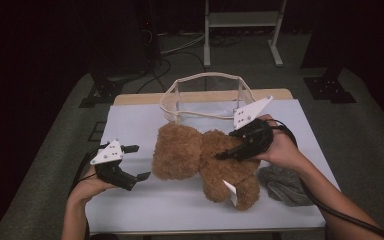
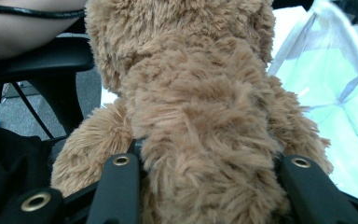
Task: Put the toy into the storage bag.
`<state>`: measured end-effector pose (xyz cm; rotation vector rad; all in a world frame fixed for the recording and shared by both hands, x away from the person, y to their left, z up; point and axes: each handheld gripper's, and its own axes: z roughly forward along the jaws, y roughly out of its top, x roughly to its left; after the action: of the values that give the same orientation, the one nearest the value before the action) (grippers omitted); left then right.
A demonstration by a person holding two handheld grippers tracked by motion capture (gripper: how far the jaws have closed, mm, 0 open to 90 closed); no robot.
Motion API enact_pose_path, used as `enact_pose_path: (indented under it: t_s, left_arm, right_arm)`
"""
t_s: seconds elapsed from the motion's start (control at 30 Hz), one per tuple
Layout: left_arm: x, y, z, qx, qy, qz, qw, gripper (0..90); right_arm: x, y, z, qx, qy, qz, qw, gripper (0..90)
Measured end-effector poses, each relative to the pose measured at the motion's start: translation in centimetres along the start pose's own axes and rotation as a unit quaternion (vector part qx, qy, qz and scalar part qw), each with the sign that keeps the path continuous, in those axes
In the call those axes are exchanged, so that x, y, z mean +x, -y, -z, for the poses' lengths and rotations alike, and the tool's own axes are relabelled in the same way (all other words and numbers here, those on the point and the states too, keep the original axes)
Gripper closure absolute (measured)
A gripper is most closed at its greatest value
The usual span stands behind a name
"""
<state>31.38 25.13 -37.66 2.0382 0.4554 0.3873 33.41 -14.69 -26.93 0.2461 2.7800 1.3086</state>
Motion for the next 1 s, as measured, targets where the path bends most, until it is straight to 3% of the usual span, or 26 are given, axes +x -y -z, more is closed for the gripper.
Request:
enact_pose_path:
  t_s: [0.53,0.77,1.0]
  left_arm:
    - [0.2,0.0,0.3,-0.007,-0.001,0.002,1.0,3.3]
    - [0.3,-0.1,0.5,-0.004,-0.005,-0.002,1.0,3.3]
    - [0.4,0.0,0.5,-0.003,-0.005,-0.002,1.0,3.3]
  right_arm:
    - [-0.3,-6.7,4.2,0.0,0.006,0.022,0.9997,56.5]
    - [-0.5,-8.9,4.9,0.001,0.007,0.033,0.9994,56.4]
    - [-1.8,-11.2,5.7,0.0,0.007,0.034,0.9994,56.4]
